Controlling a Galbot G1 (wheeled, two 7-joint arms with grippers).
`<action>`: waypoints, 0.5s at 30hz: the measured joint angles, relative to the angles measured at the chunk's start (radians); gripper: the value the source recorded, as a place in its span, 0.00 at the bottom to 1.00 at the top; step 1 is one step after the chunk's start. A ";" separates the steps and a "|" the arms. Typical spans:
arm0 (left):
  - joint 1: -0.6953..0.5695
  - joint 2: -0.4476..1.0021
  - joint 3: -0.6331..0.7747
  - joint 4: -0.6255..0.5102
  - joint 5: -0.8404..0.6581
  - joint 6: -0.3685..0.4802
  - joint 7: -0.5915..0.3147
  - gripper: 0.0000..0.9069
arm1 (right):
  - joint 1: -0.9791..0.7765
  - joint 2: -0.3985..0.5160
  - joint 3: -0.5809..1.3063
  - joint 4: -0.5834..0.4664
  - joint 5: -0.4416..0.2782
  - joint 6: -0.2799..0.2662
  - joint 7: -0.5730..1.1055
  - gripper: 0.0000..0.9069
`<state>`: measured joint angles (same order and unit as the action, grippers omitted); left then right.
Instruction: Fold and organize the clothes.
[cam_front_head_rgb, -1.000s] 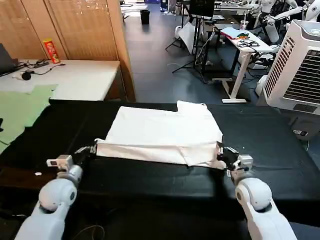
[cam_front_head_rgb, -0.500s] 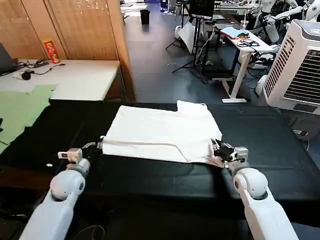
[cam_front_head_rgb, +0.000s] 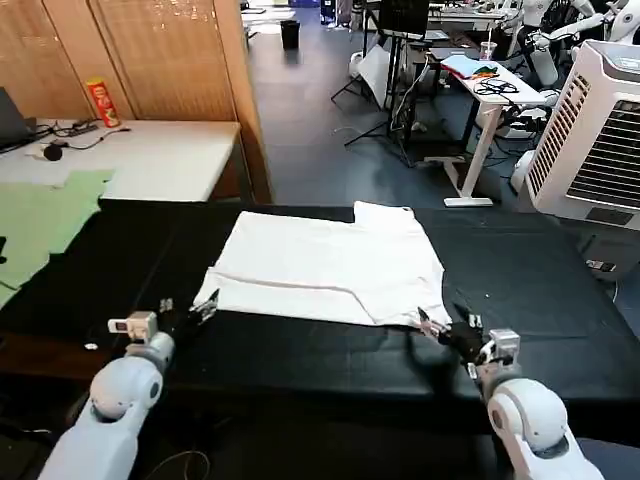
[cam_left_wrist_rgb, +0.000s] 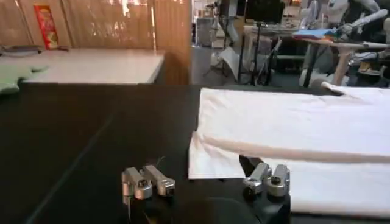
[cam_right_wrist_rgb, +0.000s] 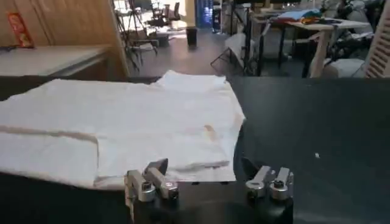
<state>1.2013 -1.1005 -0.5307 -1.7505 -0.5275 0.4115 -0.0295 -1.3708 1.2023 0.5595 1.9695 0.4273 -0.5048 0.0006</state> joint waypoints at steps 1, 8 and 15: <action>0.002 0.000 -0.001 0.002 -0.003 0.001 0.000 0.90 | 0.000 0.002 -0.001 -0.001 -0.001 0.000 0.000 0.49; 0.002 -0.002 -0.002 0.019 -0.018 0.007 0.011 0.11 | -0.004 0.012 -0.004 -0.006 -0.004 0.000 0.000 0.11; -0.004 -0.005 0.000 0.030 -0.020 0.011 0.017 0.00 | -0.005 0.014 -0.007 -0.001 0.031 -0.025 0.038 0.08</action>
<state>1.1972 -1.1054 -0.5312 -1.7204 -0.5475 0.4226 -0.0125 -1.3761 1.2159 0.5522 1.9687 0.4585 -0.5301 0.0384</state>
